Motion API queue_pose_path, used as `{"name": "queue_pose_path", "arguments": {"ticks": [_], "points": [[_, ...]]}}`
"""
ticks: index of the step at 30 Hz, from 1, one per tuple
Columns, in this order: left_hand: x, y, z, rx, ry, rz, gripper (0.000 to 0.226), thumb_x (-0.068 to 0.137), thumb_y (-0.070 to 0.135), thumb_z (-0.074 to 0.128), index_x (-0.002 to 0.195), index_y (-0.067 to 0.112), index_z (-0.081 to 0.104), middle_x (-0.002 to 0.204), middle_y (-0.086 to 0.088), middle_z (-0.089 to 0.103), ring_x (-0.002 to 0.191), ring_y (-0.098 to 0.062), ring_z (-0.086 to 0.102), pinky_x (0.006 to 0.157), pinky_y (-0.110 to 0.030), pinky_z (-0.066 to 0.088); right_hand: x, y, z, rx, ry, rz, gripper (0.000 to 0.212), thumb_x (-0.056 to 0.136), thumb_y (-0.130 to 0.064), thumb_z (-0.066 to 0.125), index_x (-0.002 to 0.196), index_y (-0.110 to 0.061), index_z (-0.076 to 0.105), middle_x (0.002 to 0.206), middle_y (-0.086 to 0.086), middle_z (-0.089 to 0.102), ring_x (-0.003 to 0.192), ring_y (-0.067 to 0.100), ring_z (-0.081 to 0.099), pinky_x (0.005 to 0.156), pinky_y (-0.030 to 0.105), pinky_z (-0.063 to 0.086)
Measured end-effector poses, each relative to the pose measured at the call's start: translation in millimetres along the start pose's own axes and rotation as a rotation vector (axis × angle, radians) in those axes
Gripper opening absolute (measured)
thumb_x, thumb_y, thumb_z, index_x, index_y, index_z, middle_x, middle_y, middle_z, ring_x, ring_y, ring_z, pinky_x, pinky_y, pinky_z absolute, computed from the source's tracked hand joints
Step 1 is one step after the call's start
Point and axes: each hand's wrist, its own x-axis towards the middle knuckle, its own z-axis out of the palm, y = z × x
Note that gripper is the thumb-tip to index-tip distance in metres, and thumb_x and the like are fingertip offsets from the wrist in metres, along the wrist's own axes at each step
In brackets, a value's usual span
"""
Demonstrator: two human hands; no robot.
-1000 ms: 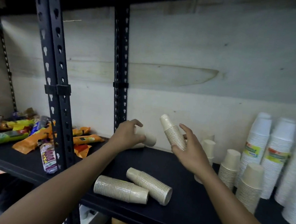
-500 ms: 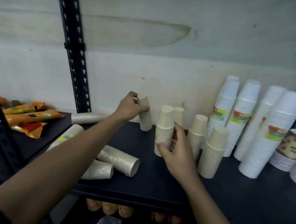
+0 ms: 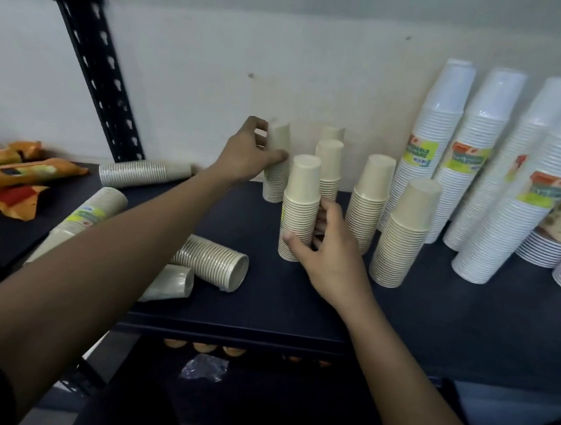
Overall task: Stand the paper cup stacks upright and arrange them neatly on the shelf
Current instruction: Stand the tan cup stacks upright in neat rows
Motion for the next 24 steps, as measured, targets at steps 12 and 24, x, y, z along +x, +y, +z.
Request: {"name": "queue_pose_path", "arguments": {"ticks": [12, 24], "points": [[-19, -6, -31, 0.033, -0.028, -0.065, 0.076, 0.08, 0.042, 0.082, 0.144, 0.026, 0.045, 0.117, 0.004, 0.069, 0.112, -0.014, 0.065, 0.097, -0.036, 0.053, -9, -11, -12, 0.044, 0.016, -0.012, 0.08, 0.084, -0.042, 0.079, 0.15, -0.031, 0.036, 0.145, -0.01, 0.052, 0.13, 0.004, 0.052, 0.108, 0.038, 0.049], [-96, -23, -158, 0.248, 0.177, -0.143, 0.049, 0.083, 0.042, 0.08, 0.126, 0.027, 0.062, 0.11, 0.007, 0.071, 0.111, -0.015, 0.064, 0.093, -0.029, 0.045, -6, -90, -32, 0.079, 0.271, -0.322, 0.039, 0.09, -0.032, 0.072, 0.125, -0.02, 0.059, 0.123, -0.008, 0.06, 0.12, 0.008, 0.058, 0.101, 0.039, 0.052]]}}
